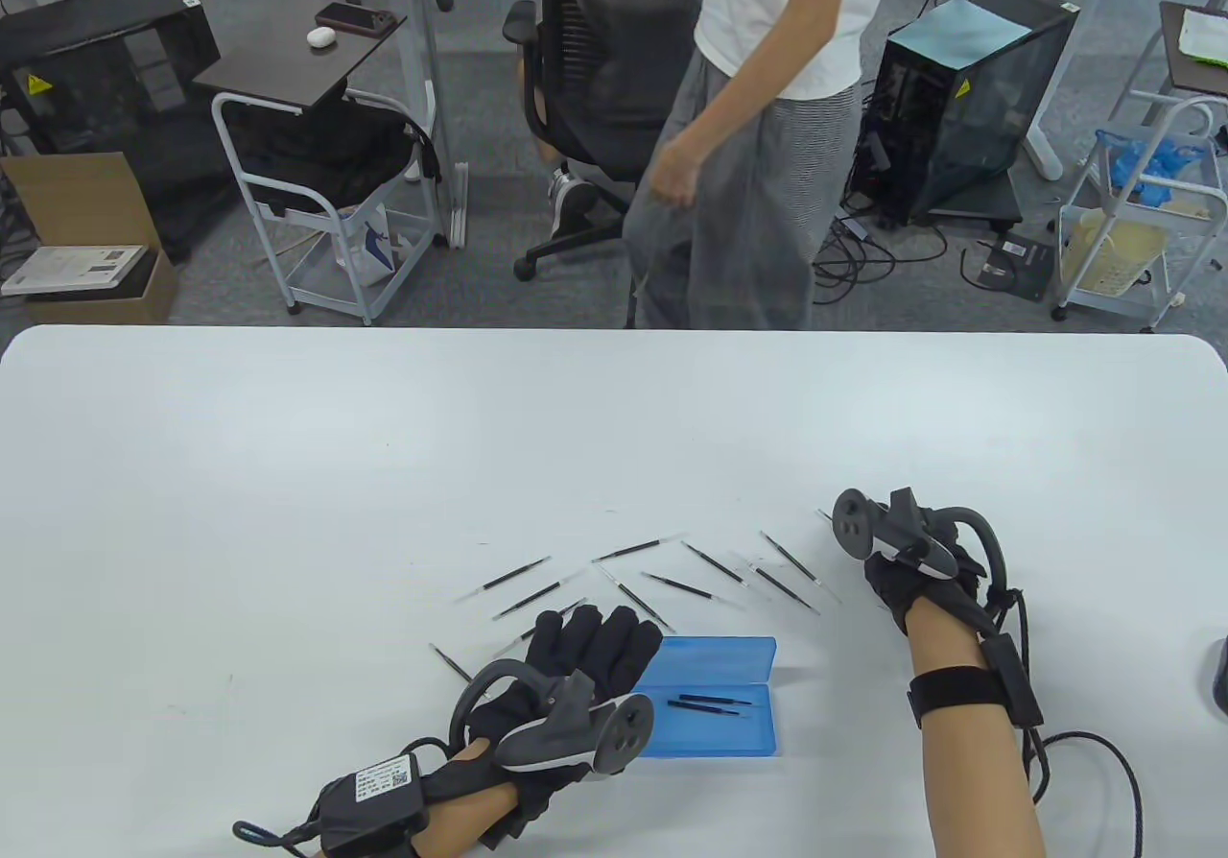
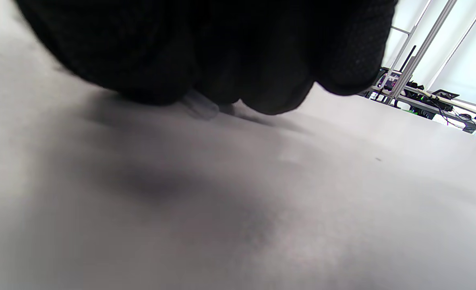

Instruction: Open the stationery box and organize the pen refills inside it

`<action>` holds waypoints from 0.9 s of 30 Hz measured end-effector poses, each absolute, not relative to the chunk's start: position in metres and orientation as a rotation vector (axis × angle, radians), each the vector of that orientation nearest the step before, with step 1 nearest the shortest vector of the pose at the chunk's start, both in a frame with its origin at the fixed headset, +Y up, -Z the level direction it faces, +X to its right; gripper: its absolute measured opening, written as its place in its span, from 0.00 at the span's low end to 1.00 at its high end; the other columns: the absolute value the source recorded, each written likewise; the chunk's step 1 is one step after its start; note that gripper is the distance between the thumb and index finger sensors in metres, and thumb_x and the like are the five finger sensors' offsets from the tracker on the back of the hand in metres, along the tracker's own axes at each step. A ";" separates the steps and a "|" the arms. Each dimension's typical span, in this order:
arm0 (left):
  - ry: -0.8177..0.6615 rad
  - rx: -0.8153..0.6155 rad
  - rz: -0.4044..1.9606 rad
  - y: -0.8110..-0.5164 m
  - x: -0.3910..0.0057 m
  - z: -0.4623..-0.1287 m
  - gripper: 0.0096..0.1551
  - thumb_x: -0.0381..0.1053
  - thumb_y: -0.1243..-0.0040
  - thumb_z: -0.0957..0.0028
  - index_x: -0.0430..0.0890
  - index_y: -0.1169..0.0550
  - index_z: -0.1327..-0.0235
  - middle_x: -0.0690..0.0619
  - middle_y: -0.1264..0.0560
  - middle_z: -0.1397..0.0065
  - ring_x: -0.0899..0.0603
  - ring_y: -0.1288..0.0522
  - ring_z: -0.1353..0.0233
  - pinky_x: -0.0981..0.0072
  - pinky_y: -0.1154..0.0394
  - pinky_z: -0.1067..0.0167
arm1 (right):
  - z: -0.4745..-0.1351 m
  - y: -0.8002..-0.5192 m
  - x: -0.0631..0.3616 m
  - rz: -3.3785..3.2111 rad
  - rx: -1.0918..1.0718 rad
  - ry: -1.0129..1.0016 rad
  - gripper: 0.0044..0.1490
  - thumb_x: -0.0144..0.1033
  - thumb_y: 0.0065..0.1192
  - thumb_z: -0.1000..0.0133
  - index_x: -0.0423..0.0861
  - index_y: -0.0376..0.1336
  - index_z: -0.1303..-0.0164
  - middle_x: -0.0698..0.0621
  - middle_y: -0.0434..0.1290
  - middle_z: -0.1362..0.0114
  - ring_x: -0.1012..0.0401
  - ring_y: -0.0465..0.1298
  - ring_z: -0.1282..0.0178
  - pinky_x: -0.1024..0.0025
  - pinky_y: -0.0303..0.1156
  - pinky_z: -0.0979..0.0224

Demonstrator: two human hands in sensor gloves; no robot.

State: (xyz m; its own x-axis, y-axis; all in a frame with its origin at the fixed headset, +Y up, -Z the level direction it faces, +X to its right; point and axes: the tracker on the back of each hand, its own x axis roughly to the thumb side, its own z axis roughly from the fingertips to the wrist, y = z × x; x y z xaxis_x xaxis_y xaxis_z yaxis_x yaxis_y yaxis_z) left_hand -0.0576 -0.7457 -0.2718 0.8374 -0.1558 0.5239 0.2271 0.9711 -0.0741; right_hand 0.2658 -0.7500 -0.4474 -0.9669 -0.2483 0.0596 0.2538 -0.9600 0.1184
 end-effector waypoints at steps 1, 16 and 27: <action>-0.542 -0.136 -0.203 -0.746 -0.058 -0.272 0.75 0.70 0.35 0.59 0.53 0.70 0.18 0.48 0.66 0.07 0.32 0.55 0.09 0.29 0.54 0.16 | -0.446 -0.748 0.266 -2.895 -0.072 -0.170 0.38 0.39 0.78 0.53 0.43 0.65 0.33 0.50 0.84 0.45 0.48 0.84 0.44 0.43 0.79 0.35; -0.543 -0.135 -0.202 -0.745 -0.058 -0.273 0.75 0.70 0.35 0.58 0.53 0.70 0.18 0.48 0.66 0.07 0.32 0.55 0.09 0.29 0.54 0.16 | -0.326 -0.679 0.203 -2.968 -0.730 0.190 0.39 0.39 0.77 0.52 0.42 0.64 0.32 0.49 0.82 0.44 0.48 0.83 0.43 0.43 0.78 0.35; -0.539 -0.136 -0.207 -0.745 -0.058 -0.273 0.76 0.70 0.35 0.59 0.52 0.70 0.18 0.48 0.65 0.07 0.32 0.55 0.09 0.29 0.54 0.16 | -0.271 -0.690 0.159 -2.826 -0.926 0.196 0.39 0.38 0.77 0.52 0.42 0.64 0.32 0.48 0.82 0.43 0.47 0.83 0.43 0.43 0.78 0.35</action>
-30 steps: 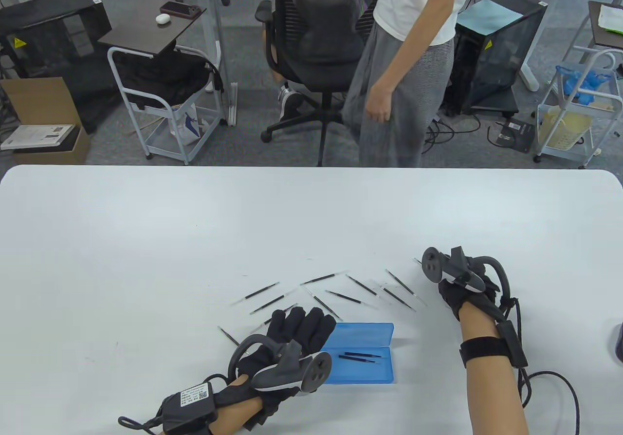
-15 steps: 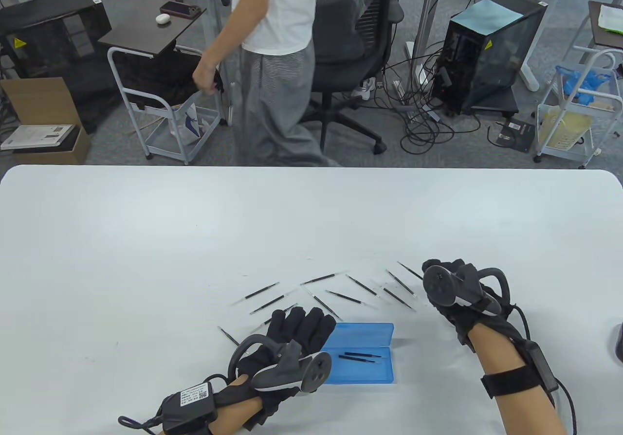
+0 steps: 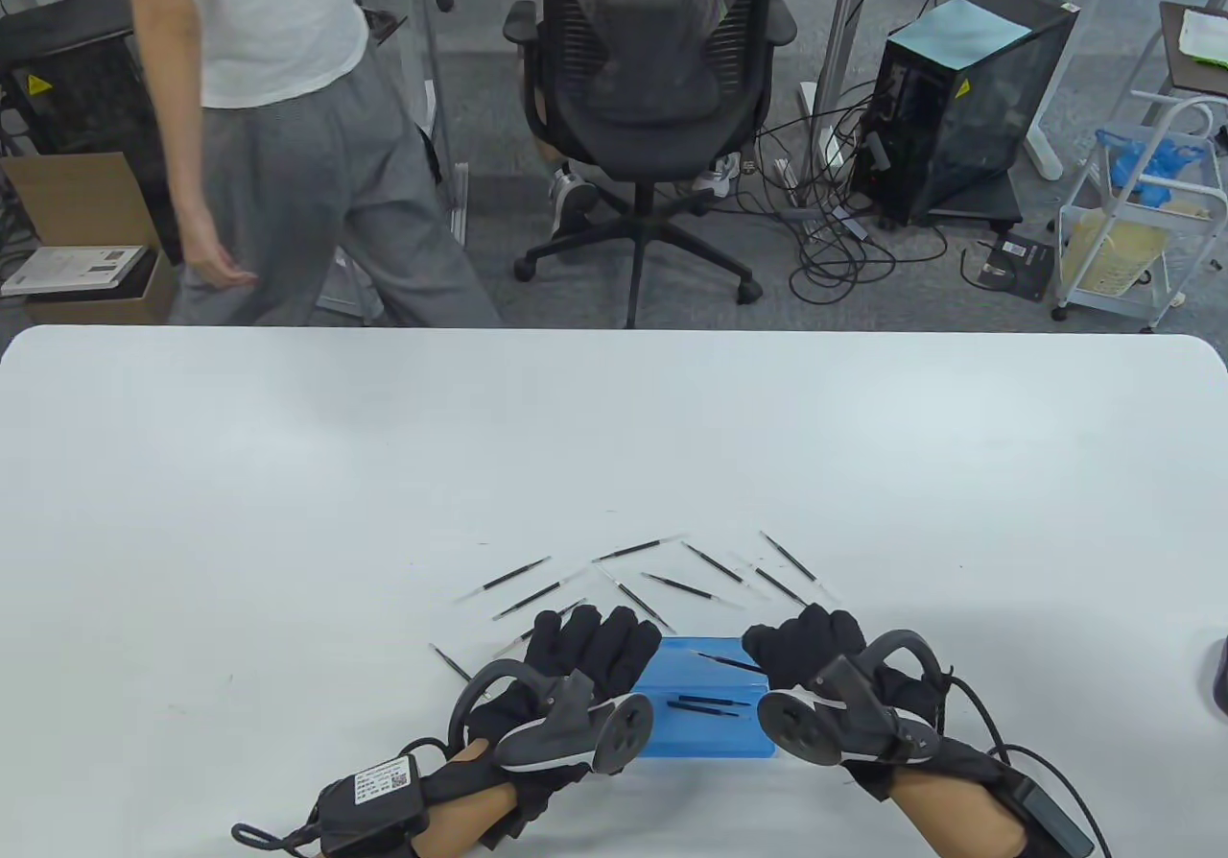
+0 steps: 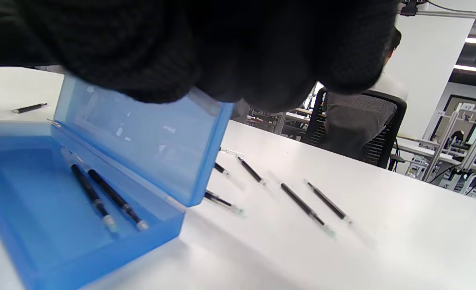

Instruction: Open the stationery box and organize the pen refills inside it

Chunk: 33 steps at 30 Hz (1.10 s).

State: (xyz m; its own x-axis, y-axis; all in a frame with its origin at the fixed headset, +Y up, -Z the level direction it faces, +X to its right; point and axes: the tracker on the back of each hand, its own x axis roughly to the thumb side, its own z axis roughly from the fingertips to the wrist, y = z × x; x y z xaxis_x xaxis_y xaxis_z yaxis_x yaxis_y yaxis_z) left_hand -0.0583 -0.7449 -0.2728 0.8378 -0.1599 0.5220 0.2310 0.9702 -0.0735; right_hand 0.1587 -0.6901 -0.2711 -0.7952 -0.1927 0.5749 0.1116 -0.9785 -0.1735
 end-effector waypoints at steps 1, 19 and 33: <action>-0.539 -0.136 -0.206 -0.745 -0.059 -0.273 0.76 0.70 0.35 0.59 0.52 0.70 0.18 0.48 0.66 0.07 0.32 0.55 0.09 0.29 0.54 0.16 | -0.269 -0.692 0.158 -2.796 -0.936 0.215 0.39 0.38 0.77 0.52 0.42 0.64 0.32 0.48 0.82 0.44 0.47 0.83 0.43 0.43 0.78 0.35; -0.537 -0.140 -0.205 -0.745 -0.058 -0.274 0.76 0.70 0.35 0.59 0.53 0.70 0.18 0.48 0.66 0.07 0.32 0.55 0.09 0.29 0.54 0.16 | -0.258 -0.735 0.104 -2.558 -1.062 0.089 0.38 0.38 0.76 0.51 0.42 0.64 0.31 0.48 0.82 0.43 0.47 0.83 0.42 0.46 0.78 0.36; -0.536 -0.137 -0.208 -0.745 -0.058 -0.274 0.76 0.70 0.36 0.59 0.52 0.70 0.18 0.48 0.66 0.07 0.32 0.55 0.09 0.29 0.54 0.16 | -0.258 -0.728 0.098 -2.606 -1.051 0.132 0.38 0.39 0.75 0.50 0.43 0.63 0.30 0.49 0.82 0.41 0.48 0.82 0.41 0.48 0.78 0.36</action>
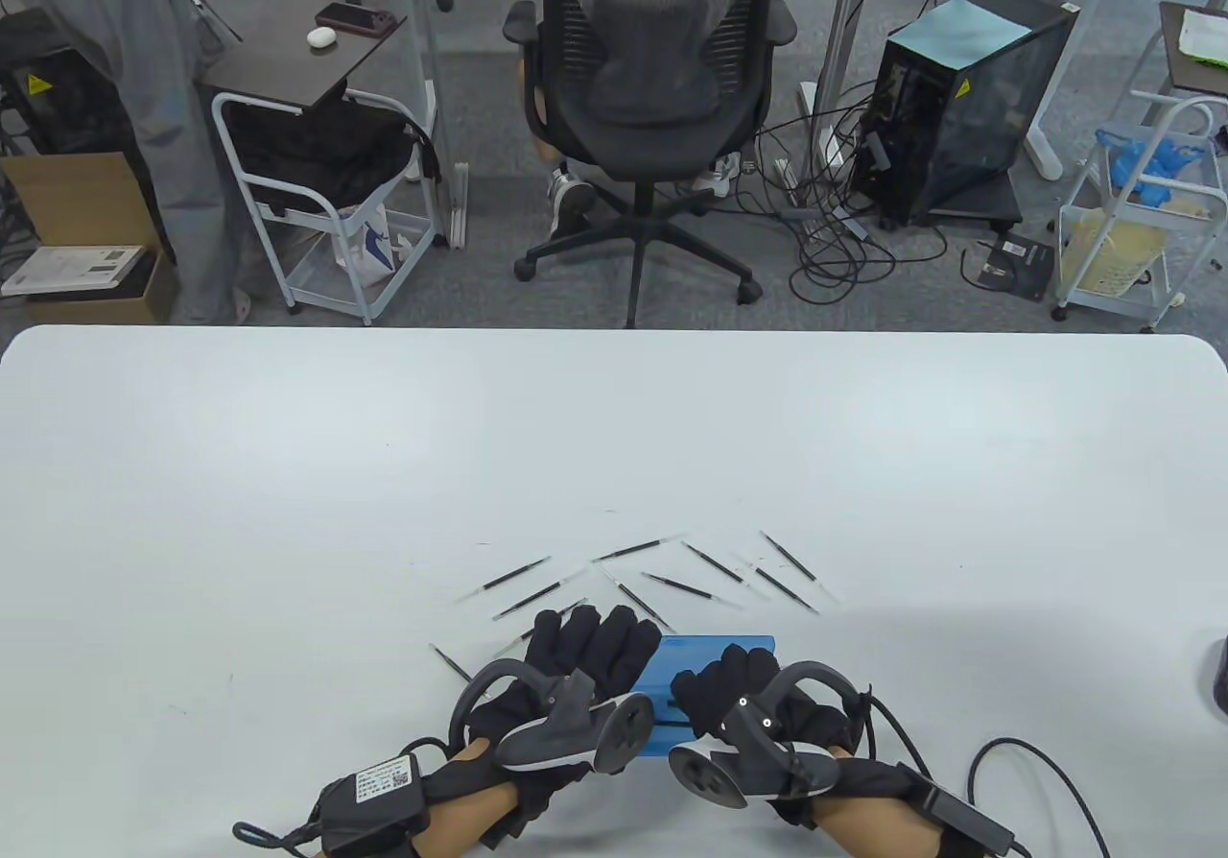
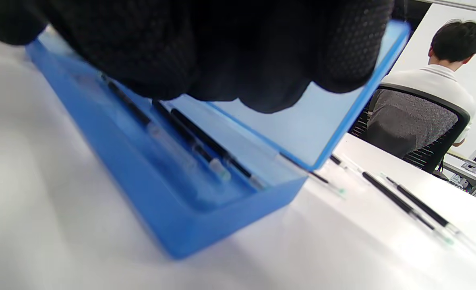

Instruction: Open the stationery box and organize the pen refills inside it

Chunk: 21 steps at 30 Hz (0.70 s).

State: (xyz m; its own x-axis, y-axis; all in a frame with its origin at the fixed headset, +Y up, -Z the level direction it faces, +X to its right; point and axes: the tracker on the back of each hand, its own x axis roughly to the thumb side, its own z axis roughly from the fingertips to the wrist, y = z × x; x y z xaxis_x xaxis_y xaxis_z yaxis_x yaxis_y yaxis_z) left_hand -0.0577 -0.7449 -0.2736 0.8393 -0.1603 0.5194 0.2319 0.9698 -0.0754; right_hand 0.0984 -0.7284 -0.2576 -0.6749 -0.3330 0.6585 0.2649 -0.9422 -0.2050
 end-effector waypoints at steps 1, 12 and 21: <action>-0.536 -0.137 -0.208 -0.745 -0.058 -0.274 0.75 0.70 0.36 0.59 0.52 0.70 0.18 0.48 0.66 0.07 0.32 0.55 0.09 0.29 0.54 0.16 | -0.257 -0.724 0.099 -2.624 -1.052 0.139 0.38 0.39 0.75 0.50 0.43 0.63 0.30 0.49 0.82 0.42 0.48 0.82 0.41 0.48 0.78 0.37; -0.536 -0.136 -0.210 -0.745 -0.058 -0.274 0.75 0.70 0.36 0.59 0.52 0.70 0.18 0.48 0.66 0.07 0.32 0.55 0.09 0.29 0.54 0.16 | -0.285 -0.643 0.139 -2.910 -0.807 0.356 0.37 0.38 0.74 0.49 0.42 0.64 0.30 0.48 0.82 0.42 0.47 0.82 0.42 0.48 0.78 0.37; -0.536 -0.136 -0.210 -0.745 -0.058 -0.273 0.75 0.70 0.36 0.59 0.52 0.70 0.18 0.48 0.66 0.08 0.32 0.55 0.09 0.29 0.54 0.16 | -0.359 -0.654 0.185 -3.010 -0.431 0.148 0.38 0.37 0.75 0.49 0.42 0.64 0.29 0.47 0.82 0.41 0.46 0.82 0.41 0.47 0.78 0.36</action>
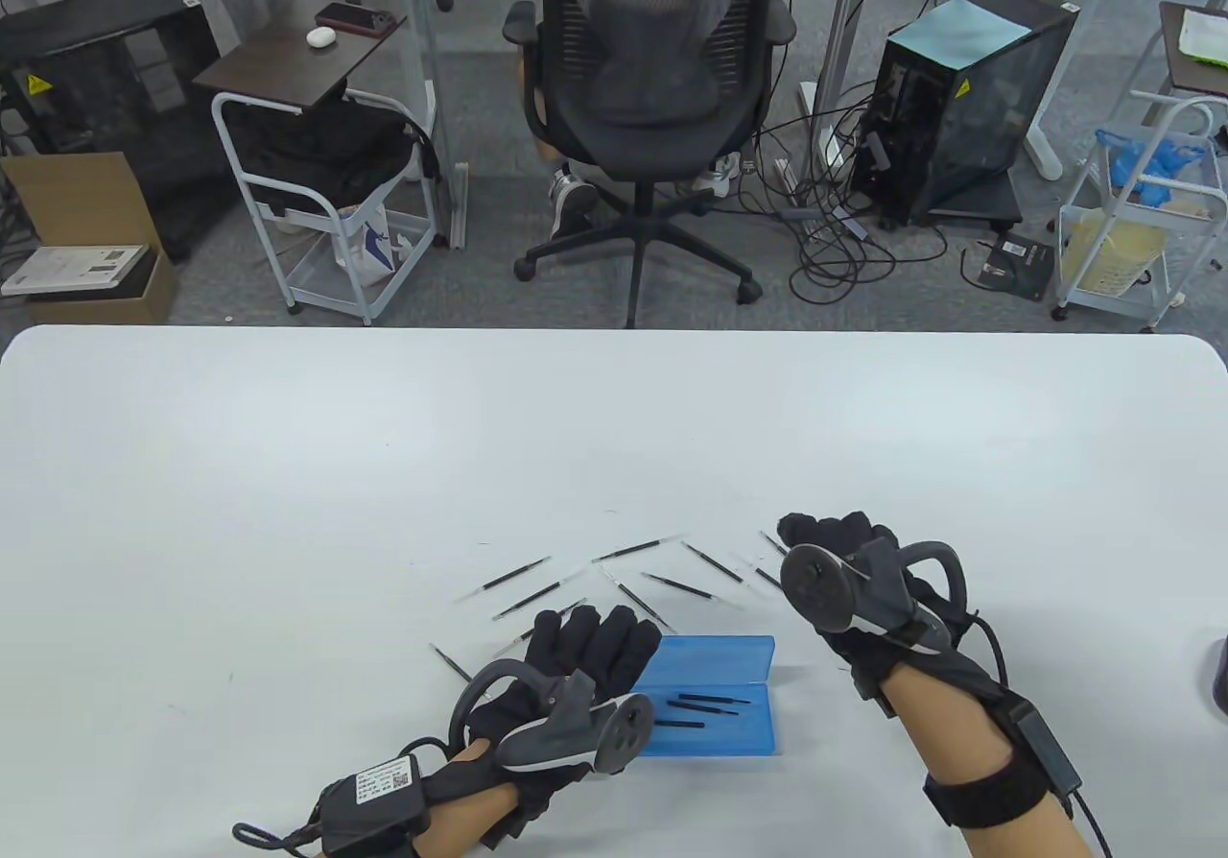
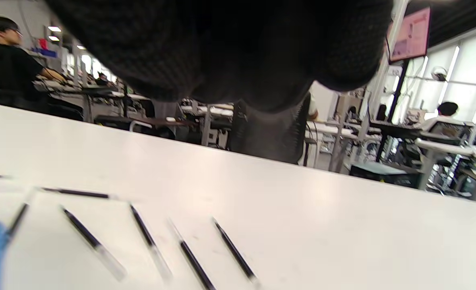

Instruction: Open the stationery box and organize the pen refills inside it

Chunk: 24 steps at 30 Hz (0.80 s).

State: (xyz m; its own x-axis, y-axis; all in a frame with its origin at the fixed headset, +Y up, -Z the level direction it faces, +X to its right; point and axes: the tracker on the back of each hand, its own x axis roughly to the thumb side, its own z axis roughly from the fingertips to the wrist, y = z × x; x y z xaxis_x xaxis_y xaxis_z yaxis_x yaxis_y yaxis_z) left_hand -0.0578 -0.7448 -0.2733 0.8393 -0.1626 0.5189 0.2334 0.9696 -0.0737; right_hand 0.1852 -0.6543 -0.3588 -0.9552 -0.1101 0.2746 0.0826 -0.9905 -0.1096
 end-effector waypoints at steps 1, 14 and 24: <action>-0.536 -0.136 -0.210 -0.745 -0.058 -0.273 0.75 0.70 0.36 0.59 0.52 0.70 0.18 0.48 0.66 0.08 0.32 0.55 0.09 0.29 0.54 0.16 | -0.368 -0.663 0.189 -3.014 -0.398 0.094 0.38 0.37 0.75 0.49 0.42 0.63 0.29 0.47 0.82 0.40 0.46 0.82 0.40 0.46 0.78 0.36; -0.536 -0.136 -0.210 -0.745 -0.058 -0.273 0.75 0.70 0.36 0.59 0.52 0.70 0.18 0.48 0.66 0.07 0.32 0.55 0.09 0.29 0.54 0.16 | -0.424 -0.731 0.201 -2.982 -0.145 -0.302 0.40 0.40 0.76 0.50 0.42 0.63 0.28 0.46 0.82 0.39 0.45 0.81 0.39 0.45 0.76 0.35; -0.539 -0.137 -0.209 -0.745 -0.059 -0.272 0.75 0.70 0.36 0.59 0.52 0.70 0.18 0.47 0.66 0.07 0.32 0.55 0.09 0.29 0.54 0.16 | -0.433 -0.748 0.197 -2.921 -0.099 -0.337 0.38 0.38 0.77 0.51 0.43 0.65 0.30 0.46 0.83 0.40 0.45 0.82 0.40 0.46 0.77 0.35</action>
State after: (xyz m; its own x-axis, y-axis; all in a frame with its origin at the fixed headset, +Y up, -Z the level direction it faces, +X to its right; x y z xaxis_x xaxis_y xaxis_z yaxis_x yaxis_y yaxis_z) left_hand -0.0590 -0.7448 -0.2723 0.8379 -0.1611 0.5216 0.2328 0.9697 -0.0745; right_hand 0.1968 -0.7475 -0.4332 -0.9779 -0.1894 0.0887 0.2046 -0.9542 0.2182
